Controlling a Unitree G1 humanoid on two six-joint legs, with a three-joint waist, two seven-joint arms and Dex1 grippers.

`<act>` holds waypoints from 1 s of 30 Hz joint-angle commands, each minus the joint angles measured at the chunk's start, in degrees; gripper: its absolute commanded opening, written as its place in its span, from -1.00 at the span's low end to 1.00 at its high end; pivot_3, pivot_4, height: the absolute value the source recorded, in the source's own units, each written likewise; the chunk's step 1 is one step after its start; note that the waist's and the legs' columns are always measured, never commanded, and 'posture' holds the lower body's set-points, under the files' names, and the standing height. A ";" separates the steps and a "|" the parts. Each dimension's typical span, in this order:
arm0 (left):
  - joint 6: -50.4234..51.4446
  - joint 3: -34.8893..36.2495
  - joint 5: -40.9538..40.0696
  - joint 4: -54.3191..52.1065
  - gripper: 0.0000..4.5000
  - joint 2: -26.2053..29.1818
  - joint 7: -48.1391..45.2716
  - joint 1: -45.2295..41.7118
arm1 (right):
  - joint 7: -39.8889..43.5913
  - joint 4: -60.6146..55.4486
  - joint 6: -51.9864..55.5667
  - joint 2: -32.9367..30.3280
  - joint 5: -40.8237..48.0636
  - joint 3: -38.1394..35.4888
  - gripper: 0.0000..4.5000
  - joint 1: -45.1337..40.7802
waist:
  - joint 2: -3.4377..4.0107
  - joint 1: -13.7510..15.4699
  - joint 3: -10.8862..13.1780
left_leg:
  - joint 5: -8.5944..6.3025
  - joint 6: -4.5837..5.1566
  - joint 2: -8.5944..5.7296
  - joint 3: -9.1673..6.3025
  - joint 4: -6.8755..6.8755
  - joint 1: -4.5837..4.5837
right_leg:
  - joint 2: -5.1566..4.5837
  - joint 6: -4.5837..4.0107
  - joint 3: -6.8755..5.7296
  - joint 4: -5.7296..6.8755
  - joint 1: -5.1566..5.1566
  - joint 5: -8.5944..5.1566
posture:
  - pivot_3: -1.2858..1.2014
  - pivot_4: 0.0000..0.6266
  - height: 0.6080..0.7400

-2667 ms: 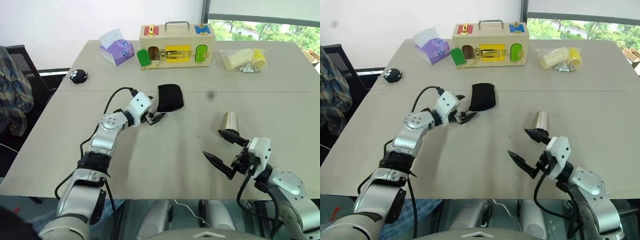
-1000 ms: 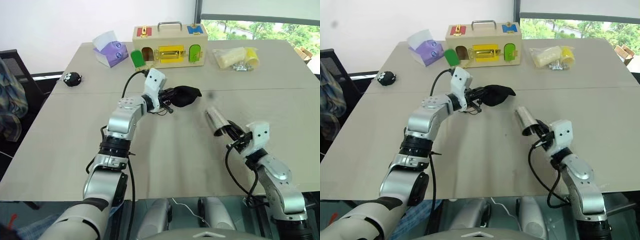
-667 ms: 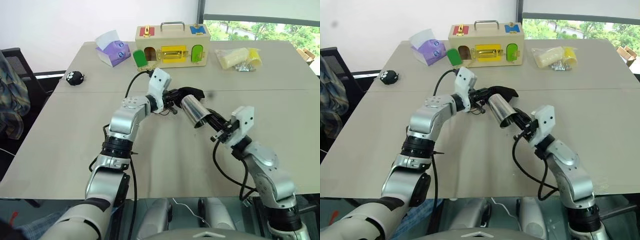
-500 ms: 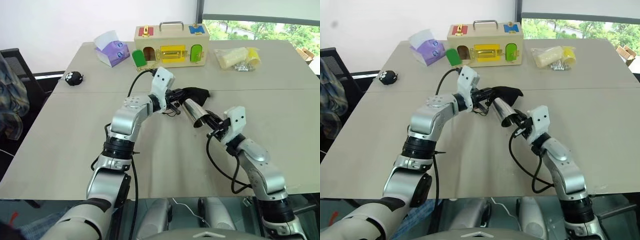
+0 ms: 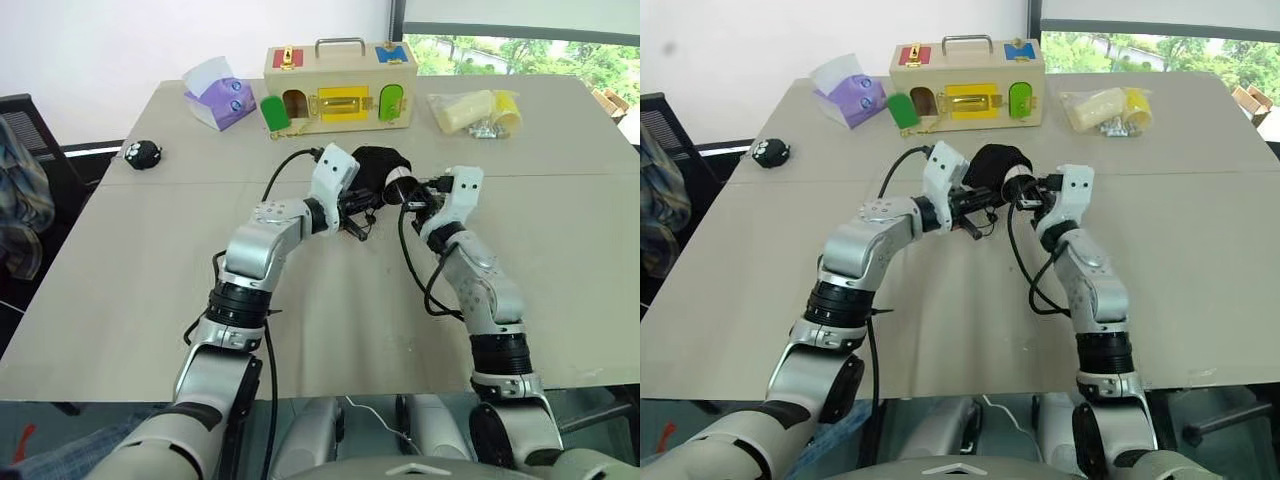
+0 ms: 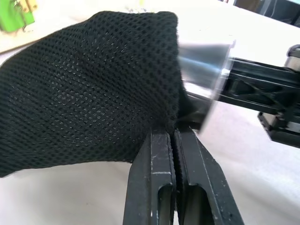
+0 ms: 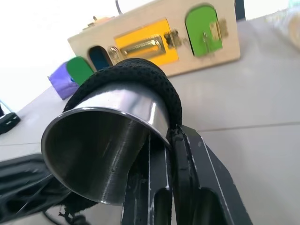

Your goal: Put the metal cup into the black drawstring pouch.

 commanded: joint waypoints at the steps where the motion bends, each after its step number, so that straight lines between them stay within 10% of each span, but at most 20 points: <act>1: 0.13 -0.74 -2.86 -5.24 -1.00 -2.08 -0.55 -0.23 | -1.95 3.19 1.46 -2.12 -6.78 4.88 -0.98 -3.07 | 0.00 0.09 0.00 | 0.00 0.00 -0.01 0.01 0.00 -0.05 | -0.01 0.00 0.00 0.00 -0.03 0.00 | 0.03 -0.52 0.54; 8: 1.31 0.35 -4.92 -5.94 -1.00 -4.92 0.70 -1.05 | -1.40 2.13 6.00 -5.26 -14.03 11.01 -0.98 -5.70 | 0.00 -1.04 0.00 | 0.01 0.00 -0.01 0.12 0.17 -0.46 | -0.04 0.00 0.12 0.27 -0.52 0.00 | 0.03 -0.52 0.54; 16: 0.55 1.25 -4.59 -5.05 -1.00 -4.61 1.61 -0.22 | -1.52 -5.97 11.63 5.55 2.10 -2.06 -0.98 -7.65 | 0.00 -1.36 0.00 | 0.04 -0.05 0.01 0.11 0.16 -0.45 | -0.18 0.00 0.18 0.42 -0.63 0.00 | 0.03 -0.52 0.54; 24: -1.47 5.83 -6.16 -1.20 -1.00 -4.28 4.53 -2.30 | 7.21 -13.44 17.02 -0.81 7.63 0.23 -0.98 -1.78 | 0.01 -1.15 -0.01 | 0.04 -0.04 -0.10 0.06 0.21 -0.47 | -0.12 0.00 0.09 0.41 -0.57 0.00 | 0.03 -0.52 0.54; 30: -1.21 6.58 -7.87 -1.45 -1.00 -4.50 5.94 -2.15 | 7.30 -13.73 16.57 -2.72 6.94 0.54 0.13 -1.42 | 0.03 -1.83 -0.02 | 0.06 -0.08 0.00 0.13 0.14 -0.33 | -0.13 -0.01 0.27 0.65 -0.66 -0.01 | 0.03 -0.52 0.54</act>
